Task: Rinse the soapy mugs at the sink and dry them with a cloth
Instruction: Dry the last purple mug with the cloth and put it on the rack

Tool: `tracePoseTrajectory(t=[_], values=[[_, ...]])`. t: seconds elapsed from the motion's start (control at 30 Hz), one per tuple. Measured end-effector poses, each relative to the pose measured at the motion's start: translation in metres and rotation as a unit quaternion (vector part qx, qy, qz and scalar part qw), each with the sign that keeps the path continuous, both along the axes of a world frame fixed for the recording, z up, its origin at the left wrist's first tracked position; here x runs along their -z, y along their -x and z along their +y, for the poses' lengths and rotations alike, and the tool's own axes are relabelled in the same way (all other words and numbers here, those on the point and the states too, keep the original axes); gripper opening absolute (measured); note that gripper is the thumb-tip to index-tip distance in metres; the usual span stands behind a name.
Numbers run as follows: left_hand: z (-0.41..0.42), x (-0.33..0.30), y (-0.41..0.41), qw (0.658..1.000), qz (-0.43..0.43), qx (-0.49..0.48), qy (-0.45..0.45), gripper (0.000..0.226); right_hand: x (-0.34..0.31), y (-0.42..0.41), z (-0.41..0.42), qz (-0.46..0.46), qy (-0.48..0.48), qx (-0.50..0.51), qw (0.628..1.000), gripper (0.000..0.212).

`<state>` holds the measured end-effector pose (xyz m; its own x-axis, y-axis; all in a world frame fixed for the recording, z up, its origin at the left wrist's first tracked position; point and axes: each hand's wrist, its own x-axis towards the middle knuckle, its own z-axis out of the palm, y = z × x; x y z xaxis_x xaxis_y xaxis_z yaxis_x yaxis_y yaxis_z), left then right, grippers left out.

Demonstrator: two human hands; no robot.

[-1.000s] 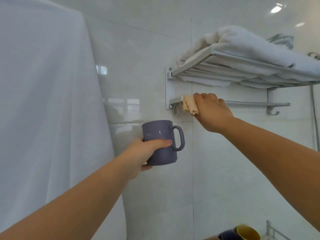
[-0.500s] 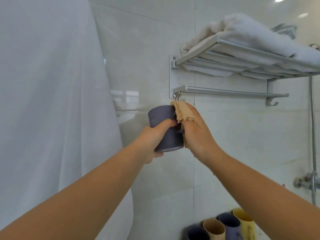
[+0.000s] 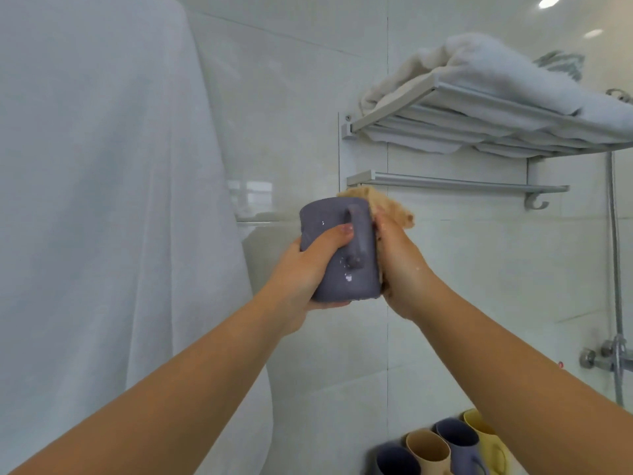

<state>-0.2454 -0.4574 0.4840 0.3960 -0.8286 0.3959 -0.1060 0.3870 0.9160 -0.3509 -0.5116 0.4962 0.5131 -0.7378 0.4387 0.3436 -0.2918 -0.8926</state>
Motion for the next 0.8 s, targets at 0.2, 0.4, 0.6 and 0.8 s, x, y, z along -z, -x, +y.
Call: tracePoseTrajectory(t=[0.2,0.4,0.6,0.8], values=[[-0.003,-0.003,-0.008,1.0,-0.008,-0.028,-0.002,0.082,0.023,-0.01,0.0,-0.001,-0.019,0.013,1.0,0.045],[-0.003,0.012,-0.026,0.995,0.082,-0.045,-0.027,0.045,0.021,-0.03,0.008,0.016,0.081,0.006,0.997,0.035],[0.003,0.015,-0.026,0.998,0.057,0.008,-0.031,0.039,0.008,-0.025,-0.002,0.038,0.072,0.005,0.997,0.034],[-0.002,0.02,-0.025,0.998,-0.001,0.011,-0.07,0.036,0.02,-0.019,-0.012,0.023,-0.014,-0.054,0.998,0.03]])
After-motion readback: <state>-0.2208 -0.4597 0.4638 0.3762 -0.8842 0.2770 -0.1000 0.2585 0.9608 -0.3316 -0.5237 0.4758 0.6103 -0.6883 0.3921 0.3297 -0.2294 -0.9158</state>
